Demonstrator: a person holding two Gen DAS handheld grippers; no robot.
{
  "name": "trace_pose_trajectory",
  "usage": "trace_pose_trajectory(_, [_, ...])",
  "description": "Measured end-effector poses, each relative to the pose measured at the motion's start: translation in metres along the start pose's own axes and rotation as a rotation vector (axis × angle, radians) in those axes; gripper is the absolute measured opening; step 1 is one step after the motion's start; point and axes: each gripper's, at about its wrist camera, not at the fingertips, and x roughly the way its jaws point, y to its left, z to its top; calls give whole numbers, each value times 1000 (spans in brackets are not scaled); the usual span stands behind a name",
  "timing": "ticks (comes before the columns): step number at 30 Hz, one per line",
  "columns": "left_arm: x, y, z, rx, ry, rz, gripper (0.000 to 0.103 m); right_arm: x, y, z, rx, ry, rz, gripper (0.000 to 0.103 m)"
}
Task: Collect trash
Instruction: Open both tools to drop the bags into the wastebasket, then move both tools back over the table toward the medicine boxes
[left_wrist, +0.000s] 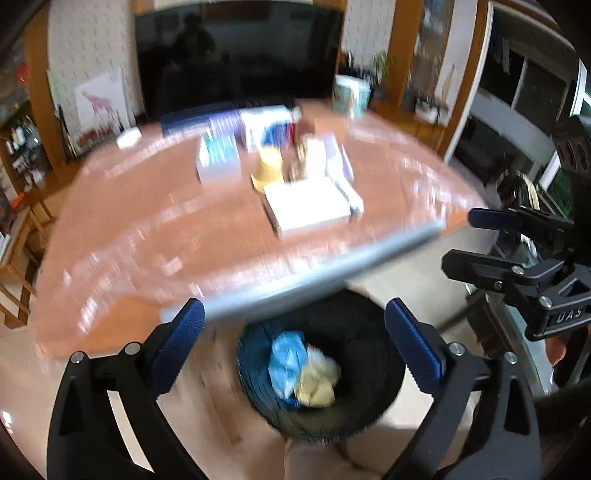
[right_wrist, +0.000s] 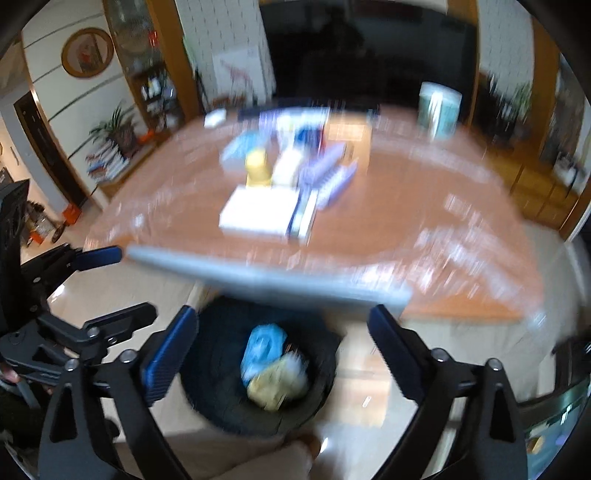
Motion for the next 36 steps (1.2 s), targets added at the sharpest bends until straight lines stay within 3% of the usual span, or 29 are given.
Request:
trace_pose_trajectory(4, [-6, 10, 21, -29, -55, 23, 100, -8, -4, 22, 15, -99, -7, 99])
trace_pose_trajectory(8, [-3, 21, 37, -55, -66, 23, 100, 9, -14, 42, 117, -35, 5, 99])
trace_pose_trajectory(12, [2, 34, 48, -90, -68, 19, 100, 20, -24, 51, 187, -26, 28, 99])
trace_pose_trajectory(22, [37, 69, 63, -170, 22, -33, 100, 51, -23, 77, 164, -35, -59, 99])
trace_pose_trajectory(27, [49, 59, 63, -140, 48, -64, 100, 65, -29, 89, 180, -26, -88, 99])
trace_pose_trajectory(36, [79, 5, 66, -119, 105, -104, 100, 98, -48, 117, 143, 27, -96, 99])
